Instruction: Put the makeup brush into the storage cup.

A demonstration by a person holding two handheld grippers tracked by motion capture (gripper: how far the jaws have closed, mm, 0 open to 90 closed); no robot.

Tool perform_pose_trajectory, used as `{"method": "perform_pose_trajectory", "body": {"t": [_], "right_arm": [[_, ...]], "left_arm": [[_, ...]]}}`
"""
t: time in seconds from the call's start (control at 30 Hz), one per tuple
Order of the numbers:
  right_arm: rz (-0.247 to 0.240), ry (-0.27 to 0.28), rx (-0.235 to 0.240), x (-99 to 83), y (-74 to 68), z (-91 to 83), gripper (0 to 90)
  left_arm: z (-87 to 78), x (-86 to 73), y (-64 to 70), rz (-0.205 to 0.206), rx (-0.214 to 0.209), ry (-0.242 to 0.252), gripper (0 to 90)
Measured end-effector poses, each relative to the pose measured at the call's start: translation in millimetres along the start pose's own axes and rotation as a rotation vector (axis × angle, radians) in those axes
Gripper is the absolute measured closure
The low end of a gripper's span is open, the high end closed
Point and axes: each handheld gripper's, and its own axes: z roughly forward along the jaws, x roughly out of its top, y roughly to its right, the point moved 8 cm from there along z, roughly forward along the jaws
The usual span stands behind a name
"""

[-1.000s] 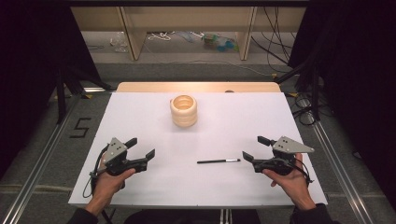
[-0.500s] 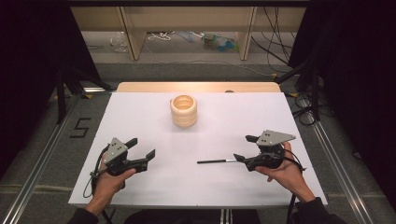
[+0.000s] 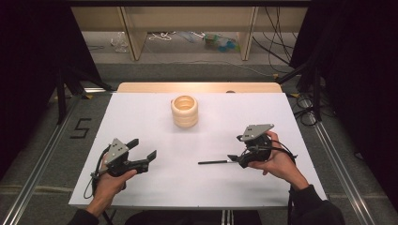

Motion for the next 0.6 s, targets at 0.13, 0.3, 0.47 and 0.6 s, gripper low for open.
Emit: {"method": "perform_pose_trajectory", "body": {"t": [0.13,0.3,0.47,0.6], "right_arm": [[-0.036,-0.047,0.051,7.7,-1.8,8.8,24.6],[-0.068,-0.112,0.08,8.9,-1.1,17.8,25.5],[-0.091,-0.149,0.084,10.3,-1.0,27.1,25.6],[-0.104,-0.175,0.091,10.0,0.0,30.9,26.0]], "left_arm": [[1.7,0.5,0.6,-0.005,-0.001,0.001,16.3],[3.2,-0.2,1.8,0.01,-0.006,-0.007,16.2],[3.9,0.1,0.6,0.003,-0.001,-0.005,16.3],[6.2,0.3,1.9,0.005,-0.006,-0.01,16.3]]}}
